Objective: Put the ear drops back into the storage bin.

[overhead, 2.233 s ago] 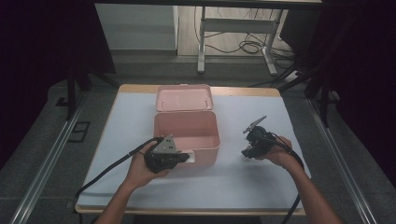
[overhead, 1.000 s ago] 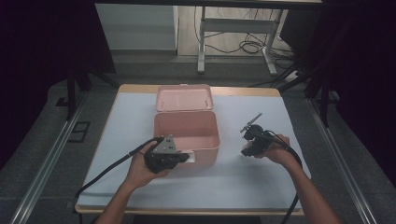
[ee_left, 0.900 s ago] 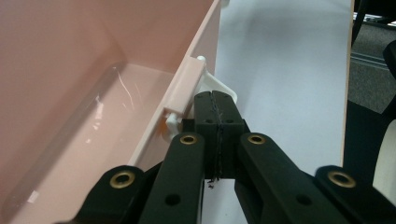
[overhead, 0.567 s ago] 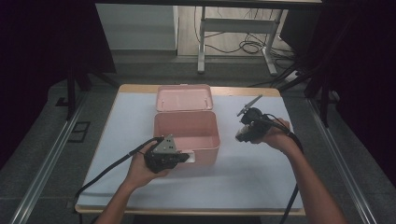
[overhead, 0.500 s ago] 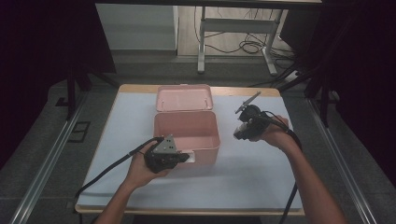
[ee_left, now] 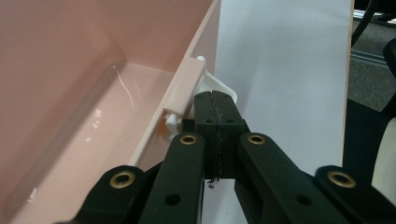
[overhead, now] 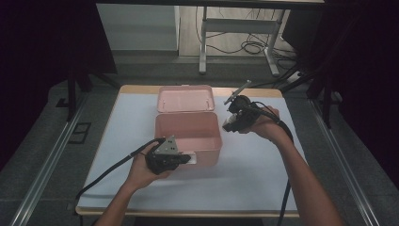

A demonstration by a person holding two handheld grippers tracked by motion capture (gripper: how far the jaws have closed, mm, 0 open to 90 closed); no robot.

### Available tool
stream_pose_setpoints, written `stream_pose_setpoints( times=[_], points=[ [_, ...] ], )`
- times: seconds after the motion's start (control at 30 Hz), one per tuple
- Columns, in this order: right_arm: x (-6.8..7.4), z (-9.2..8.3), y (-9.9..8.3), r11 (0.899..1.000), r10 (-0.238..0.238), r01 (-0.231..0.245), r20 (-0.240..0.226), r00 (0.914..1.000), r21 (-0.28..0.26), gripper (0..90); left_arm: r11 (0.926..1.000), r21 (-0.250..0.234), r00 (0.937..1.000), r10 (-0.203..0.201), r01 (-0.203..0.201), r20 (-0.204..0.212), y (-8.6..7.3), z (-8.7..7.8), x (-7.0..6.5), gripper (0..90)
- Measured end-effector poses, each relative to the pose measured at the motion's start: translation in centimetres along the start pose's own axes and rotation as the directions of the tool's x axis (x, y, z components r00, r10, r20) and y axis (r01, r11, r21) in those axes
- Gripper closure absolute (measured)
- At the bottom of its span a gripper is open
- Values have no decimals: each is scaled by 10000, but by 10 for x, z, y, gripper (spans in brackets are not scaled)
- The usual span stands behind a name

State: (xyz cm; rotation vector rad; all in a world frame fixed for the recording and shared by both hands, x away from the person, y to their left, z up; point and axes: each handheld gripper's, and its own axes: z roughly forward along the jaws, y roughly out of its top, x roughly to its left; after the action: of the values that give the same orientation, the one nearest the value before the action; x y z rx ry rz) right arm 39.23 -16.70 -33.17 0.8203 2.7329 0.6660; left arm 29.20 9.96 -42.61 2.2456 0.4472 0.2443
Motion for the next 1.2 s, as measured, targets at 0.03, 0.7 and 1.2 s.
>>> stream_pose_setpoints(
  times=[0.03, 0.7, 1.2],
  points=[
    [1, 0, 2, 10000, -16, 16, -21, 10000, -14, 598, 10000, -1, 10000, -6, 6, -2, 0, 0, 0, 900],
    [13, 28, 36, 9994, -334, 335, -439, 9985, 5, 598, 9999, 88, 10000, 76, -76, -15, 1, 0, 0, 900],
    [13, 55, 45, 9995, -253, 263, -565, 9981, 172, 597, 9999, 84, 10000, 62, -62, -14, 0, 0, 0, 900]
  ],
)
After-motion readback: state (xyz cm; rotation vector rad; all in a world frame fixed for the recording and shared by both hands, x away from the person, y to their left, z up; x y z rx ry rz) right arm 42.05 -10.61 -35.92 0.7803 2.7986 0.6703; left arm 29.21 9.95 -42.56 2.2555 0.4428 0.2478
